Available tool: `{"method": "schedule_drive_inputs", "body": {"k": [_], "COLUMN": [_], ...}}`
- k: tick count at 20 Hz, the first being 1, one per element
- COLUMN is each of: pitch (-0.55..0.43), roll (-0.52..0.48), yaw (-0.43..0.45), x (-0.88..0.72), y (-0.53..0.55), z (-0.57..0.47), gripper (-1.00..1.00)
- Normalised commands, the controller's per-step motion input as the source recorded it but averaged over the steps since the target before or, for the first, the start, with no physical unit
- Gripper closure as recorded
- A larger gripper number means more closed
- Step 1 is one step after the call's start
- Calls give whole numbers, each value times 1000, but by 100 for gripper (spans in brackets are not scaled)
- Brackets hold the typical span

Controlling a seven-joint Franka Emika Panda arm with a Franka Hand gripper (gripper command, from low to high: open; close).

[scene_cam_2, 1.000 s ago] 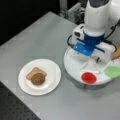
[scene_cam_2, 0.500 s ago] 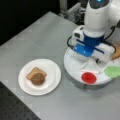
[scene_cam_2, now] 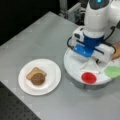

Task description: Ingredient selection for cheeseburger or sandwich

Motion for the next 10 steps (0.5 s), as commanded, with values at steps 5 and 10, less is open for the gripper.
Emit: {"method": "schedule_drive_inputs", "body": {"k": [5, 10], "pitch": [-181, -177], "roll": [38, 48], "yaw": [292, 327], "x": [-280, -288], "y": [-5, -79], "z": [-146, -123], "gripper": [-100, -100]}}
